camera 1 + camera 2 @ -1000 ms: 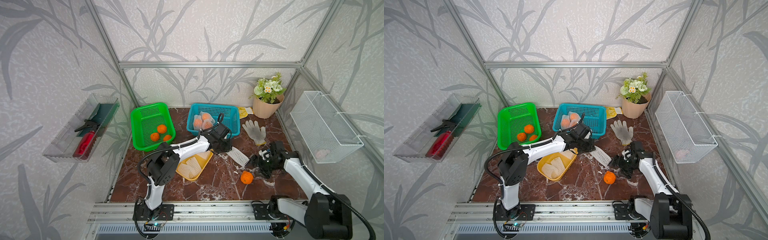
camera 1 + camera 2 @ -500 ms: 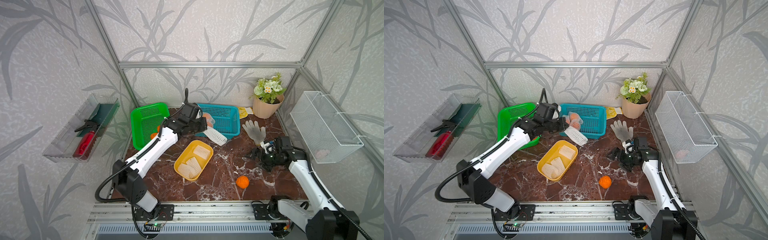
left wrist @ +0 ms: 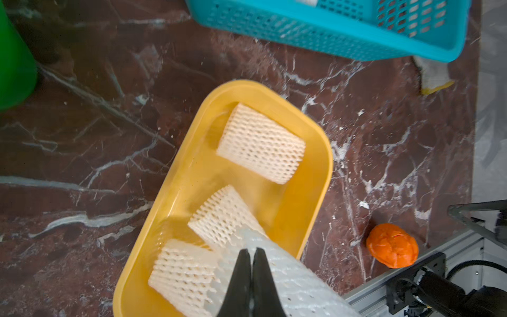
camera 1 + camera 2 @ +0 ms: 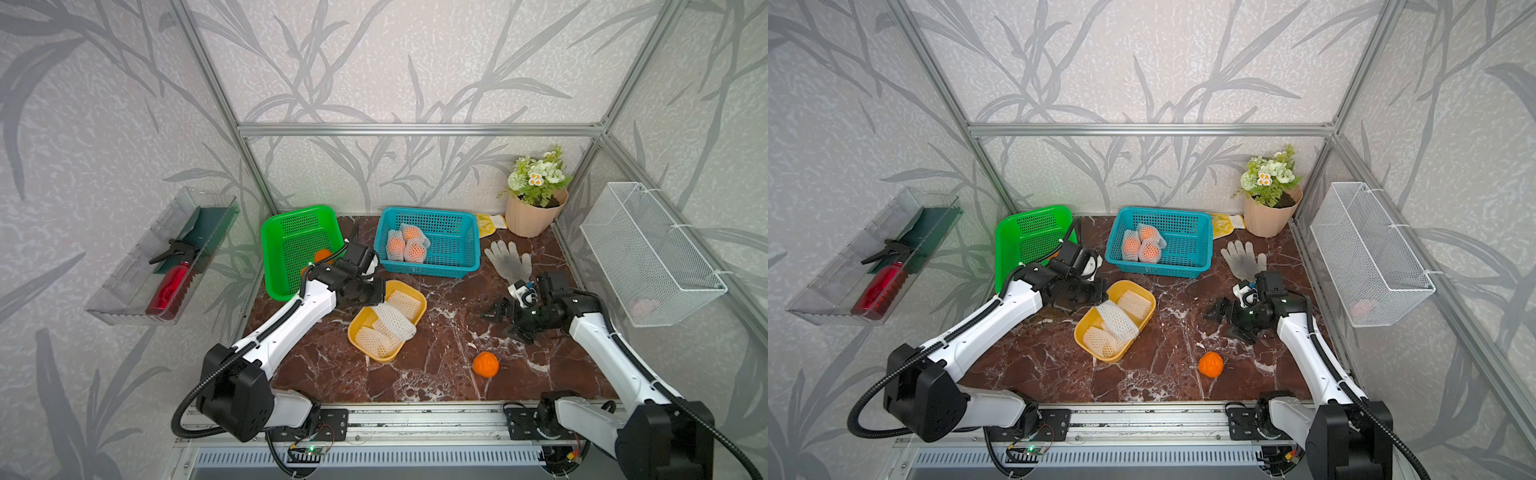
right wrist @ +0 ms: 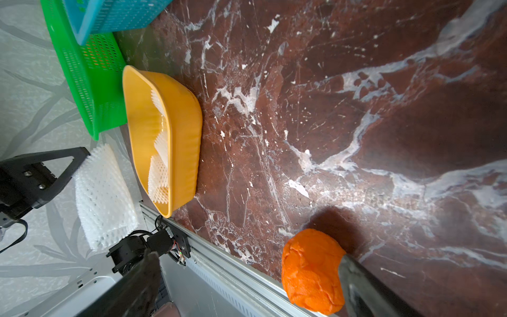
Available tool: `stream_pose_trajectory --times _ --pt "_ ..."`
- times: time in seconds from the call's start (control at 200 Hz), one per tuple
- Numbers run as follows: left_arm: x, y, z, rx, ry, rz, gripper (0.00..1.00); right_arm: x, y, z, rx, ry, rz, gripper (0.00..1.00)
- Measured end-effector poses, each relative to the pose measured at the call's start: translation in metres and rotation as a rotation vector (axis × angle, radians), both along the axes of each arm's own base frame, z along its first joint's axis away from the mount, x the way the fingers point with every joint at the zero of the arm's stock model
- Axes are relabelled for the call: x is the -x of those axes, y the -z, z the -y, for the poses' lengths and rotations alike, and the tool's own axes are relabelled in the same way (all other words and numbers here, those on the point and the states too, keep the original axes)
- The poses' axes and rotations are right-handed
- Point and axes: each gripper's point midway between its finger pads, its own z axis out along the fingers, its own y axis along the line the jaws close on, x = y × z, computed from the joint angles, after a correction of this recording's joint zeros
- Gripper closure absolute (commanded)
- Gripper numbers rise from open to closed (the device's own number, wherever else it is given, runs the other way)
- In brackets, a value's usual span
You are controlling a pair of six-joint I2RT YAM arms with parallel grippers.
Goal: Remove foam nets from oranges
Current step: Place the foam net into the storage box.
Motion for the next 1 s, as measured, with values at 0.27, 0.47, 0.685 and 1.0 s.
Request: stream_pose_trajectory --times 0.27,0.47,0.685,1.0 --pt "-0.021 0.034 0.001 -0.048 -0.003 0.016 1.0 0.014 0.012 -0.01 0.059 -0.048 -0.035 0.0" --pt "-0.033 0.055 -0.01 -0.142 -0.03 0.025 1.0 0.033 0.028 -0.011 0.098 -0.065 -0.069 0.0" --pt "-0.042 0.059 -0.023 -0.225 -0.057 0.067 1.0 0.054 0.046 -0.011 0.137 -0.083 -0.119 0.0" --pt "-0.035 0.07 -0.002 -0.198 -0.003 0.058 0.47 0.06 0.058 -0.012 0.152 -0.074 -0.144 0.0"
